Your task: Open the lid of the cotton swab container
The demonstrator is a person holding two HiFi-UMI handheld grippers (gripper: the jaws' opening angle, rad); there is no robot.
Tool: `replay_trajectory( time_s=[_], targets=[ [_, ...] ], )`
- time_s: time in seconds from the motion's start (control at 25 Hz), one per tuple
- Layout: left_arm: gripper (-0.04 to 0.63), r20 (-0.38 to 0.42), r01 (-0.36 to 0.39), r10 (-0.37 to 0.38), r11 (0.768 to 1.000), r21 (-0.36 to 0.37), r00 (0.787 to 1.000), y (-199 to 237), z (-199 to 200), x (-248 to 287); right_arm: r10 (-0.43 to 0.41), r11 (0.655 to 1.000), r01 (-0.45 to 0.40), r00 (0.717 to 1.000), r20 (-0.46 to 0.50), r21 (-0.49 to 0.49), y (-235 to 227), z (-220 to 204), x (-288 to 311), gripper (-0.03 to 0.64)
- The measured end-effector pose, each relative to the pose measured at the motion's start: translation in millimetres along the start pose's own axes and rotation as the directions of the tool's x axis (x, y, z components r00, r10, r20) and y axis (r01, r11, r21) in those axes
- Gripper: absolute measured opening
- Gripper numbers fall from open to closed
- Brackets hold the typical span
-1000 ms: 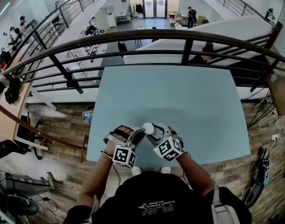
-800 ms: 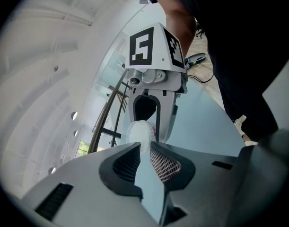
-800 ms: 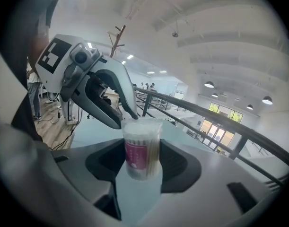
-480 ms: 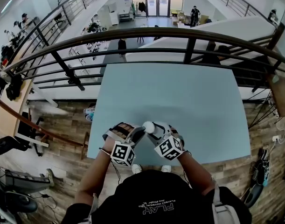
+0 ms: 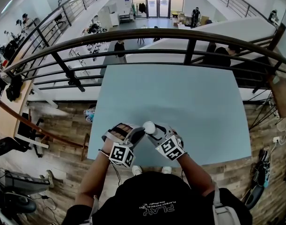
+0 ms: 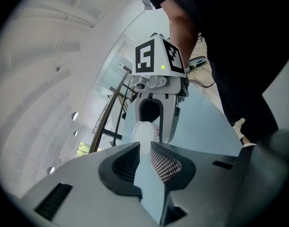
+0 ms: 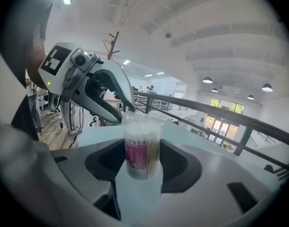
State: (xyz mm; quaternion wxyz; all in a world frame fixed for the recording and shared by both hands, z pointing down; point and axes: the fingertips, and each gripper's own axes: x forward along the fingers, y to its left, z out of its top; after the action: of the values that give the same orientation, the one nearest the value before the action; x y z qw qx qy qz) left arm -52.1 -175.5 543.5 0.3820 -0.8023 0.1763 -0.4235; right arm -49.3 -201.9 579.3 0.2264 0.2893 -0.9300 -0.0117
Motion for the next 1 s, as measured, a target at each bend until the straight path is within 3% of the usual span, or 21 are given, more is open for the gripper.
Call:
replay_trajectory(
  time_s=[0.28,0.52,1.0],
  targets=[
    [0.078,0.017,-0.093,0.094,0.994,-0.062,0.995,13,-2,-7,-0.002,1.000,0.002,1.000,0.002,0.009,-2,0,0,0.229],
    [0.035,0.037,-0.176,0.181,0.979,-0.103,0.983,35,6,-15,0.011,0.998,-0.012,1.000,0.014,0.058,2,3,0,0.230],
    [0.017,0.045,-0.228,0.235,0.965,-0.128,0.971,56,12,-10,0.031,0.999,-0.031,0.999,0.020,0.007,13,8,-1,0.230]
  ],
)
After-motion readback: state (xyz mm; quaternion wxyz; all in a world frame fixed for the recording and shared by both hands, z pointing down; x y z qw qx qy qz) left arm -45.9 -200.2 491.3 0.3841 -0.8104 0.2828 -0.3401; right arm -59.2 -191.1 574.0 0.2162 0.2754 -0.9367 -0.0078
